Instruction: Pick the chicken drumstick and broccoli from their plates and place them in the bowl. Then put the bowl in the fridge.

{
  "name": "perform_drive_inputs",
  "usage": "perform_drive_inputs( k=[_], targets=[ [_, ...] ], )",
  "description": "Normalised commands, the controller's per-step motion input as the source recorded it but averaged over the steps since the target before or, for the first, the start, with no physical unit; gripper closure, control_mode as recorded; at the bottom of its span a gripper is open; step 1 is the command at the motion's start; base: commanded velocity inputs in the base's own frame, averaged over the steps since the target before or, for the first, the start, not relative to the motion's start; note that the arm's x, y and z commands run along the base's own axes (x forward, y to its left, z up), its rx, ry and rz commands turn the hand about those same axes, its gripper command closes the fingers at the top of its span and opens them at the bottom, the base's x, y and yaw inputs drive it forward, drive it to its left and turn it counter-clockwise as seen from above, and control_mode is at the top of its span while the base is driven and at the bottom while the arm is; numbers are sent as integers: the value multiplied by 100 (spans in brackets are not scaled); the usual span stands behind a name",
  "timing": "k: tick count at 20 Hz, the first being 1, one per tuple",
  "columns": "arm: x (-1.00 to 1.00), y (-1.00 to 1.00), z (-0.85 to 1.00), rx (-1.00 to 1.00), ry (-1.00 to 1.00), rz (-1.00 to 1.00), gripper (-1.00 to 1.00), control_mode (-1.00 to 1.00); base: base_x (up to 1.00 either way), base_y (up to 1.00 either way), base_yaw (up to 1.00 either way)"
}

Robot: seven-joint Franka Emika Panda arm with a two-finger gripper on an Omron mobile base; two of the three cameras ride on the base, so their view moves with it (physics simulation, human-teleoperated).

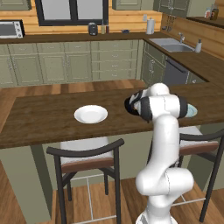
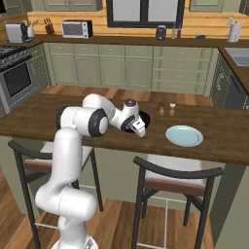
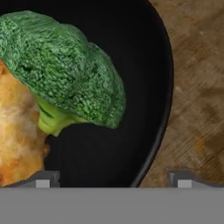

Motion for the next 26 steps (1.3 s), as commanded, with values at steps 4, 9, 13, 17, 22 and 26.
perform_drive_inputs(
  k=[4,9,13,17,22,26],
  targets=[
    [7,0,-15,0,0,0,100,-100,0,0,0],
    [-3,0,0,0,0,0,100,-100,0,0,0],
    [-32,0,1,0,-6,0,100,-100,0,0,0],
    [-72,4,42,0,-21,5,100,-100,0,0,0],
    [-100,37,99,-4,-31,16,100,-100,0,0,0],
    [-92,84,100,-10,-15,9,100,-100,0,0,0]
  ],
)
